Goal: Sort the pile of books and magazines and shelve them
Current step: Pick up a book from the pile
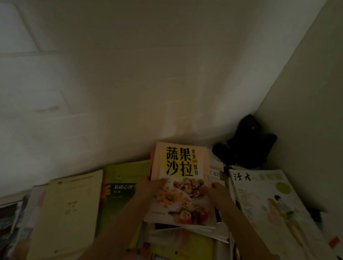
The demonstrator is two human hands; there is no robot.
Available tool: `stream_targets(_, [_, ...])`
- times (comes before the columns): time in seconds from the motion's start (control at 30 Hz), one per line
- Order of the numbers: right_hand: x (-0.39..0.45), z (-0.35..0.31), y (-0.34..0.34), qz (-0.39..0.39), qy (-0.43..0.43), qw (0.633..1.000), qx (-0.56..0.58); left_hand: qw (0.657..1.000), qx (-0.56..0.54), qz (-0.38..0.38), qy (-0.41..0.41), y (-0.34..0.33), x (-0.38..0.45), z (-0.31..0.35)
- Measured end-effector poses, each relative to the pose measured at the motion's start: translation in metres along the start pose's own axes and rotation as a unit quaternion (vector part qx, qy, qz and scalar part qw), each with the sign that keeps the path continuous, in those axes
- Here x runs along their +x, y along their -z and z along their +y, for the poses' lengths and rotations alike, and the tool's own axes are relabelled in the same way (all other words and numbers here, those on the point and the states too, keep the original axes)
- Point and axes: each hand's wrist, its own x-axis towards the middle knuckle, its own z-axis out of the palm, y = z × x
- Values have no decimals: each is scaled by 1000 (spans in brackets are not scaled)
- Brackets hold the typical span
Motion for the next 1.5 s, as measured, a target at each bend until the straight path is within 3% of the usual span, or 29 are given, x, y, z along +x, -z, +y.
stream_targets(0.33, [21, -3, 7, -24, -34, 973, 226, 999, -15, -21, 21, -3, 26, 1])
stream_targets(0.57, [4, 7, 6, -61, -13, 974, 216, 998, -40, -45, 17, -1, 10, -8])
stream_targets(0.73, [-22, 16, 3, -47, 82, 967, 237, 991, -58, -32, -115, 11, -24, -14])
stream_targets(0.97, [-52, 6, 3, -78, 261, 936, 222, 942, -19, -96, -322, 49, -49, -1])
stream_targets(1.2, [-72, 16, -28, -81, 290, 933, 196, 930, 68, -153, -327, 60, -56, -17])
stream_targets(1.33, [-95, 17, -46, -51, 257, 939, 222, 925, 53, -123, -355, 75, -74, -16])
stream_targets(1.5, [-143, -8, -87, -77, 260, 918, 290, 951, 12, 14, -308, 144, -122, -15])
